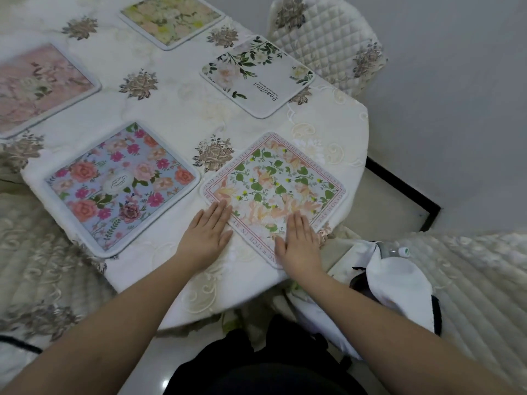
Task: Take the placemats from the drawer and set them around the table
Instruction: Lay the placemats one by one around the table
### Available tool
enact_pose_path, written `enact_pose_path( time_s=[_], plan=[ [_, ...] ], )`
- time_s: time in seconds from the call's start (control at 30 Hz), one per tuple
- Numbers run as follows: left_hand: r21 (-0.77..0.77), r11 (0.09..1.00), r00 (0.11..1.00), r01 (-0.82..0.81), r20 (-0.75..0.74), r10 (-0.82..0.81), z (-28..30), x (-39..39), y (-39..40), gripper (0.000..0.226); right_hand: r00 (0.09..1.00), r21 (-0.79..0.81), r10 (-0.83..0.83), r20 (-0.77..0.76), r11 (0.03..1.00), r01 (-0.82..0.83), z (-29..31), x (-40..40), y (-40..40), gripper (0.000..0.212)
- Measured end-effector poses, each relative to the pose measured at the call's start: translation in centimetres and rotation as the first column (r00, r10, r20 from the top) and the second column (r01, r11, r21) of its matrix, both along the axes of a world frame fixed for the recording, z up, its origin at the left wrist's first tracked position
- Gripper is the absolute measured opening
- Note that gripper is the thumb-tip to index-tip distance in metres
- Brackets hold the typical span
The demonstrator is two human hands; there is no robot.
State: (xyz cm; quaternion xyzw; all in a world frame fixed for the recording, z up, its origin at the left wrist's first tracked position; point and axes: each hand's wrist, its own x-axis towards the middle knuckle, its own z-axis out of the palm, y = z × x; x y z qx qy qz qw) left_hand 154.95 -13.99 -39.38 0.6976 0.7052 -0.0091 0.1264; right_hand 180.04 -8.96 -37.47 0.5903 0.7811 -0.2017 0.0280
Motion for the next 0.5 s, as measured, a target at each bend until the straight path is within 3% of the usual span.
enact_pose_path(
  time_s=[0.33,0.5],
  plan=[
    [-0.039,0.991,0.991,0.132,0.037,-0.130,1.2,1.4,-3.3,0.065,0.974,-0.028,0.225,0.036,0.974,-0.225,0.3,-3.1,-7.6,0.080],
    [-0.074,0.981,0.984,0.179,0.003,-0.179,2.7,2.8,-5.0,0.086,0.954,-0.087,0.294,0.061,0.954,-0.289,2.5,-2.6,-9.1,0.085]
  ],
)
